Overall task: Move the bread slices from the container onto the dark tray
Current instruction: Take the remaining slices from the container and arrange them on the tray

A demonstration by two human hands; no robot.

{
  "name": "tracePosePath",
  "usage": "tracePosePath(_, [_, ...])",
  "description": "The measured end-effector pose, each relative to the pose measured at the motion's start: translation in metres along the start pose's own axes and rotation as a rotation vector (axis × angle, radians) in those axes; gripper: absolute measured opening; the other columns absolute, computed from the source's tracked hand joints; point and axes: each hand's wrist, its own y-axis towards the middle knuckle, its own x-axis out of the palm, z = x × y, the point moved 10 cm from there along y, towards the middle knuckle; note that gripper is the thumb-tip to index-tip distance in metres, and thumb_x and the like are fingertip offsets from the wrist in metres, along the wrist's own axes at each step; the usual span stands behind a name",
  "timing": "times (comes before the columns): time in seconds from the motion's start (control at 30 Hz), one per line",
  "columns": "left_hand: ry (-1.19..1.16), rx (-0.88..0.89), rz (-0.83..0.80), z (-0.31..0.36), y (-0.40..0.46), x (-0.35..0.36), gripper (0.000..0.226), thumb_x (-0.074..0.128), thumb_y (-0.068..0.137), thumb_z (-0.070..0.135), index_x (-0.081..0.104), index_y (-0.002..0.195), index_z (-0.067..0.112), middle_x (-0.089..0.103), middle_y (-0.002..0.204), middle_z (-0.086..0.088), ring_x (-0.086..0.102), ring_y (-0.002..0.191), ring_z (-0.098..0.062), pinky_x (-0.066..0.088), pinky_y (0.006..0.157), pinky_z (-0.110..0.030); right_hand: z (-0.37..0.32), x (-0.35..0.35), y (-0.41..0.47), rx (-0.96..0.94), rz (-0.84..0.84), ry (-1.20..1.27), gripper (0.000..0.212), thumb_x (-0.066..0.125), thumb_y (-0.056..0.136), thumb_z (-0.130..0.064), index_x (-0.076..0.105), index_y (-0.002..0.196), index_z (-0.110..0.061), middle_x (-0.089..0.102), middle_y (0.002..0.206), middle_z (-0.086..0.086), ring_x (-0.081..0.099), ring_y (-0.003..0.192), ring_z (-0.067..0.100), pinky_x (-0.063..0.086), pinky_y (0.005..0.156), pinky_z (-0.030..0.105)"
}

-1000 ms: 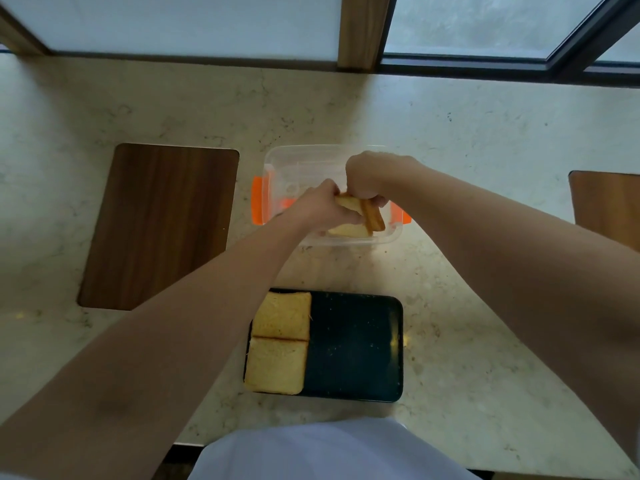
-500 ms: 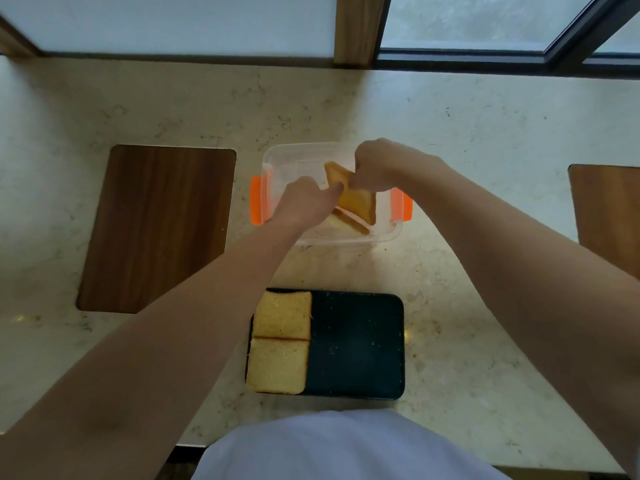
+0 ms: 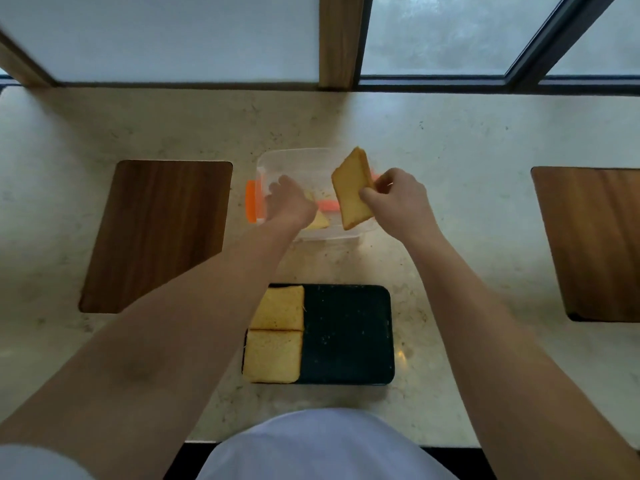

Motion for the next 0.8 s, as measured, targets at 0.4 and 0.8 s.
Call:
tracePosePath(0.4, [0.624,0.214,-0.009,0.026,0.025,0.025,0.049,0.057,0.092,0.03,0.043,0.132,0.004,0.05,0.132,-0.018,0.048,0.116,-0.034,0.043,0.086,-0.039,-0.028,0.025,0.041,-0.014,-0.206,-0.325,0.013,0.049,0.076,-0.014,0.06,0.078,-0.007,0.067,0.071,0.009,0.069,0.061,0.027,0.062,0.064,0.038])
tracePosePath(0.8, [0.695,0.114,-0.193,0.023,0.069,0.048,0.051,0.067,0.076,0.06,0.057,0.1,0.016,0.055,0.103,-0.008,0.051,0.106,-0.031,0.036,0.073,-0.038,-0.025,0.076,0.061,-0.116,-0.34,-0.657,0.022,0.052,0.087,-0.018,0.04,0.069,-0.018,0.044,0.071,0.001,0.052,0.076,0.026,0.043,0.064,0.035])
